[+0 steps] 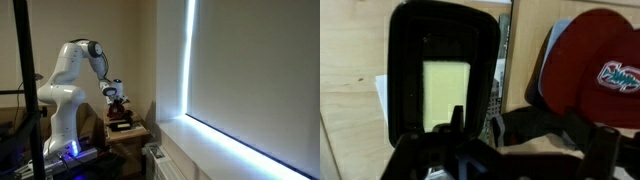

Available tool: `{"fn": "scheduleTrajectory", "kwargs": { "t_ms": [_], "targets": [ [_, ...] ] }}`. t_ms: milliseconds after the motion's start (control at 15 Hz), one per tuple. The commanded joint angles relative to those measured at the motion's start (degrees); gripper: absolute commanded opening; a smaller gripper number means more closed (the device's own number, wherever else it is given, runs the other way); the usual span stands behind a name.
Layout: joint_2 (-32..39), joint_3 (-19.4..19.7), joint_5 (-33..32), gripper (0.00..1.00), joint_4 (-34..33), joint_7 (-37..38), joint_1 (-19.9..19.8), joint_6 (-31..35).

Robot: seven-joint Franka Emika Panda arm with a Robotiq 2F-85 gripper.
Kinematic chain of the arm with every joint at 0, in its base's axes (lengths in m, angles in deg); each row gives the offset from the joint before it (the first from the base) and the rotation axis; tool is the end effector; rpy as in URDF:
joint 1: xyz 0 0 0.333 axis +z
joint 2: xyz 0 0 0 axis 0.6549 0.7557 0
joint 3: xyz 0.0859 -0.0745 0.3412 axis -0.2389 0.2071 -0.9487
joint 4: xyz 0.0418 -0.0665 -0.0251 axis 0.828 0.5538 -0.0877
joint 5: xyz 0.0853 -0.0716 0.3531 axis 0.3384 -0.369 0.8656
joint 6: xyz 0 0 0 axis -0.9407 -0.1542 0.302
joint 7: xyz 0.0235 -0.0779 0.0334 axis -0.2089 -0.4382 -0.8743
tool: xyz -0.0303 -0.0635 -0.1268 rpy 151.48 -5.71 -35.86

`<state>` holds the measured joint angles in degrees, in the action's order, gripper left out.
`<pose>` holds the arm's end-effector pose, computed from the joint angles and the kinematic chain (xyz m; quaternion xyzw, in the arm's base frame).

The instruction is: Move the sponge from the oven tray to the pullout table

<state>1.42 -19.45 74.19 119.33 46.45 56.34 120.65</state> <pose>0.5422 0.1389 0.2464 -0.9380 0.2822 -0.1031 0.1727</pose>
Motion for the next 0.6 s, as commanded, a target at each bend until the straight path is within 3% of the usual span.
{"fn": "scheduleTrajectory", "kwargs": {
  "t_ms": [0, 67, 133, 200, 533],
  "targets": [
    [9.9, 2.4, -6.2, 1.0, -7.4, 13.6, 1.2, 6.1],
    [11.4, 6.7, -6.9, 1.0, -8.6, 16.4, 4.9, 5.0],
    [12.3, 7.6, -8.3, 1.0, -9.4, 18.6, 5.4, 3.8],
    [9.2, 2.9, -10.0, 1.0, -6.2, 17.1, 0.9, 4.6],
    [13.1, 5.6, -12.9, 1.0, -8.0, 21.2, 2.3, 2.6]
  ]
}}
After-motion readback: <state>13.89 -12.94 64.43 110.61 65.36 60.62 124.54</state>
